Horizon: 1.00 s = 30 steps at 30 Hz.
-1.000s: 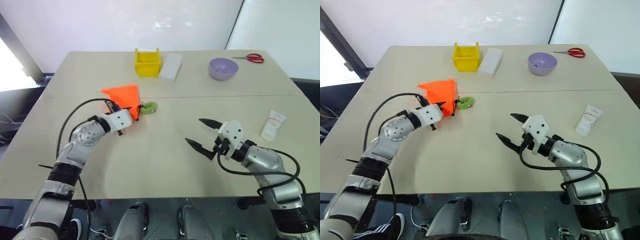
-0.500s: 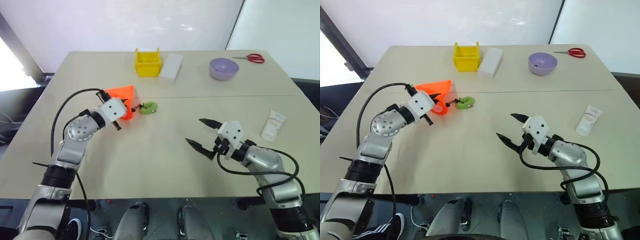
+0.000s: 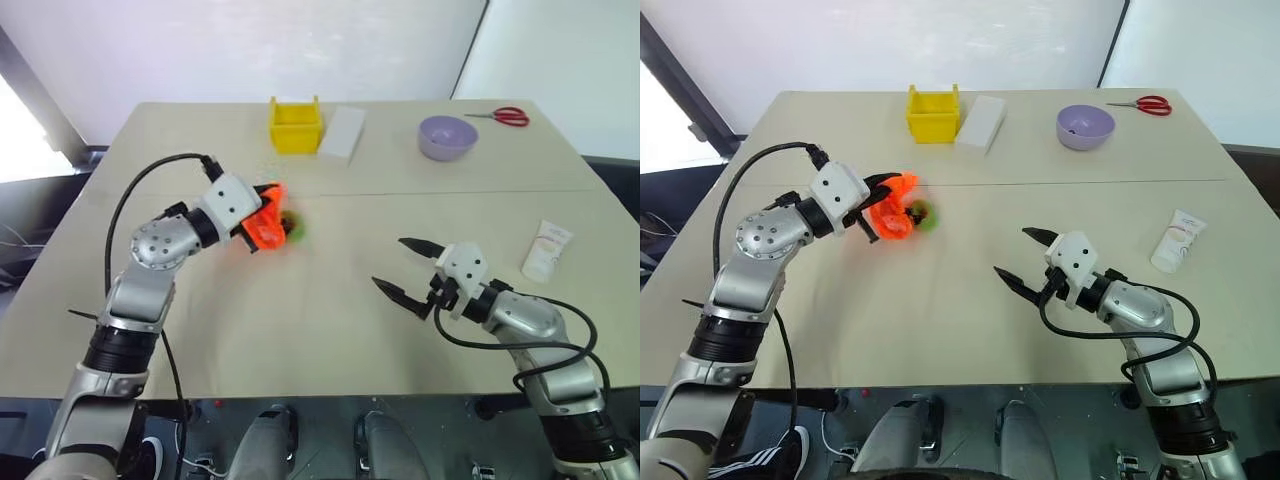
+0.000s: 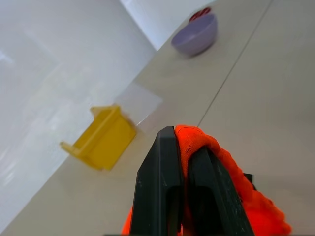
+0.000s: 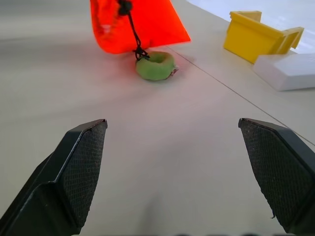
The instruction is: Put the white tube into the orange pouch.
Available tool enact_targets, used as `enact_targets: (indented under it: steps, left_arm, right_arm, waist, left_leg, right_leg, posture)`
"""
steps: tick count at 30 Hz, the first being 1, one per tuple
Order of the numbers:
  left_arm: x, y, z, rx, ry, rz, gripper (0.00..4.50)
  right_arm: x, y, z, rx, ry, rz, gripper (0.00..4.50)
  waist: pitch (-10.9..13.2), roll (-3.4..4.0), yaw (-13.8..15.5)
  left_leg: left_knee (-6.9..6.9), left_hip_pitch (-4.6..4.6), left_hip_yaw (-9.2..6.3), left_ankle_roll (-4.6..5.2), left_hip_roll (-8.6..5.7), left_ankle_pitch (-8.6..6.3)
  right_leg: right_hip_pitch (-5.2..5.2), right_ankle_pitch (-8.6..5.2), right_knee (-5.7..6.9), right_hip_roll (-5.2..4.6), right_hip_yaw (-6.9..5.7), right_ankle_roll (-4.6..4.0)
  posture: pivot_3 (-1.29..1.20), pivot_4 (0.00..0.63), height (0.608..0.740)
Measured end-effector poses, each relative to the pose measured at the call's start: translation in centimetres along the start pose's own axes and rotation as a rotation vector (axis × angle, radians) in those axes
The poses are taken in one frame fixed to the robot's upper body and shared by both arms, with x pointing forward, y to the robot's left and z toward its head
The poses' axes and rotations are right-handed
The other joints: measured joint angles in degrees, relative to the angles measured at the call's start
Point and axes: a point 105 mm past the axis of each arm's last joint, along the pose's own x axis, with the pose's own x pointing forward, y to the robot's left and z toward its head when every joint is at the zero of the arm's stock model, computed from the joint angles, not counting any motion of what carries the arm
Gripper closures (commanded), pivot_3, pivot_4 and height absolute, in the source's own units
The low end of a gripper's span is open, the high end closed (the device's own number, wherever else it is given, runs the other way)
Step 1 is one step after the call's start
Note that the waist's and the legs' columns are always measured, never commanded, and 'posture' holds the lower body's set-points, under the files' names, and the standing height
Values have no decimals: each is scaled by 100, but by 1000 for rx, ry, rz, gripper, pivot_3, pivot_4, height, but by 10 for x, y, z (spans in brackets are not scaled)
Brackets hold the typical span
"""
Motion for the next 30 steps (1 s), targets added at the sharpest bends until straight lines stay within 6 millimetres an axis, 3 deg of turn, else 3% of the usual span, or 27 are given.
enact_targets:
  steps: [7, 12, 17, 23, 30]
  left_arm:
    - [-19, -39, -15, -151, 47, -159, 4437]
    - [-29, -57, -24, -80, 85, -235, 4437]
    - [-30, -52, -46, -34, 149, -145, 4437]
    - [-24, -38, -50, 78, 163, -61, 4437]
    - [-21, -39, -53, 85, 154, -63, 4437]
  right_arm:
    - [-3, -1, -3, -4, 18, 5, 0]
    - [-9, -6, -3, -17, 32, -4, 0]
    - [-14, -7, -7, -11, 47, -6, 0]
    - [-17, -7, -9, 4, 50, -15, 0]
    - [-28, -15, -14, 55, 69, -72, 0]
  waist:
    - [0, 1, -2]
    - [-1, 2, 7]
    - [0, 2, 9]
    - [0, 2, 7]
    - [0, 2, 12]
  left_leg:
    - [-3, 0, -1, 0, 3, 0]
    - [-9, 0, -1, -1, 4, -1]
    - [-9, -1, -1, 0, 5, -1]
    - [-12, -2, -1, 0, 7, -1]
    - [-12, -2, 0, 0, 12, -1]
  right_leg:
    - [-1, -11, -3, 0, 7, -20]
    - [8, -8, -35, -2, 7, -37]
    - [10, -5, -42, -4, 7, -40]
    - [8, -4, -43, 0, 7, -37]
    - [8, -4, -43, 0, 6, -37]
  posture:
    - [0, 150, 740]
    - [0, 150, 740]
    - [0, 150, 740]
    - [0, 150, 740]
    - [0, 150, 740]
